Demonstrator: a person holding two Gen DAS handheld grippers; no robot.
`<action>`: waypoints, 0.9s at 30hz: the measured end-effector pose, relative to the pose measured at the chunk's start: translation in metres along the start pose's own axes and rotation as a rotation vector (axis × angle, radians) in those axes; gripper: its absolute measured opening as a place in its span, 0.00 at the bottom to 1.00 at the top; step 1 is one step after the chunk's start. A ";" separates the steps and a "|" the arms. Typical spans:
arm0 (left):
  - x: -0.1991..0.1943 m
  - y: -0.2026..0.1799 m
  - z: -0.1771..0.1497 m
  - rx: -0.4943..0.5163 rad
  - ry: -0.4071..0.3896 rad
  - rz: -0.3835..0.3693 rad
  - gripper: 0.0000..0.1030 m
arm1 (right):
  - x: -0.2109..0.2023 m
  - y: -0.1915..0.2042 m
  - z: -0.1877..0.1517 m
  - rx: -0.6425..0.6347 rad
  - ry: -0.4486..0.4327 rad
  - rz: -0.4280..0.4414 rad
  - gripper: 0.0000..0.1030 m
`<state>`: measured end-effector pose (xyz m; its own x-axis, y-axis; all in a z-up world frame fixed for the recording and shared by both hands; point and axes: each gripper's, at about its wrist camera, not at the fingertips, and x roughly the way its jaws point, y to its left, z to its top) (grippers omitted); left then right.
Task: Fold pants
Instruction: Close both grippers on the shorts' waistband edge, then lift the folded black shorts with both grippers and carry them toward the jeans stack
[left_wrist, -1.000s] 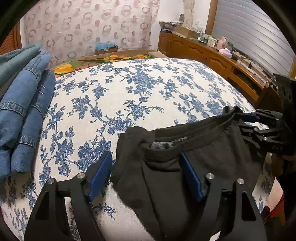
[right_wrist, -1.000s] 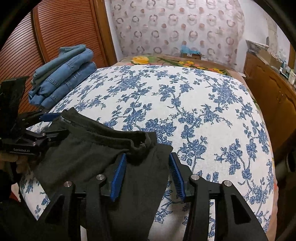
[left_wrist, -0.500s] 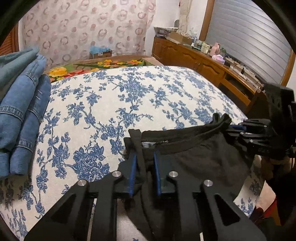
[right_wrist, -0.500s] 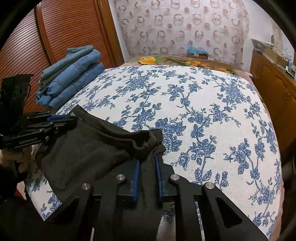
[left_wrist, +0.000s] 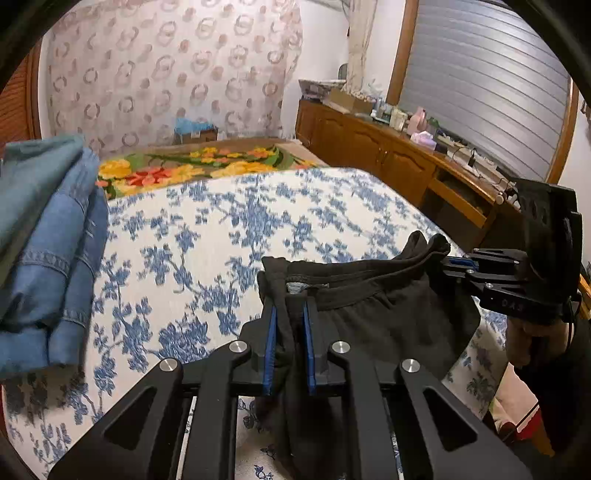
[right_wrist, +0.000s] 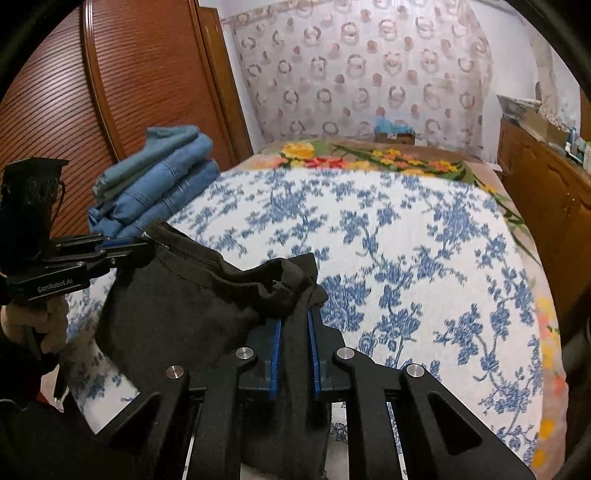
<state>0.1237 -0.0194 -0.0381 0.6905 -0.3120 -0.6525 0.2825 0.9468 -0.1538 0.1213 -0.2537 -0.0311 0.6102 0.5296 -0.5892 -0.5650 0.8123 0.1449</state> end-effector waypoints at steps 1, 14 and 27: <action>-0.003 0.000 0.002 0.001 -0.009 0.001 0.14 | -0.004 0.001 0.001 -0.001 -0.009 -0.001 0.12; -0.041 0.001 0.030 0.022 -0.128 0.026 0.14 | -0.041 0.016 0.025 -0.045 -0.126 -0.013 0.12; -0.075 0.019 0.048 0.015 -0.208 0.075 0.14 | -0.041 0.031 0.059 -0.106 -0.180 0.017 0.12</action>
<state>0.1090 0.0186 0.0432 0.8320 -0.2518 -0.4944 0.2344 0.9672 -0.0982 0.1116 -0.2362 0.0447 0.6843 0.5858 -0.4342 -0.6256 0.7776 0.0632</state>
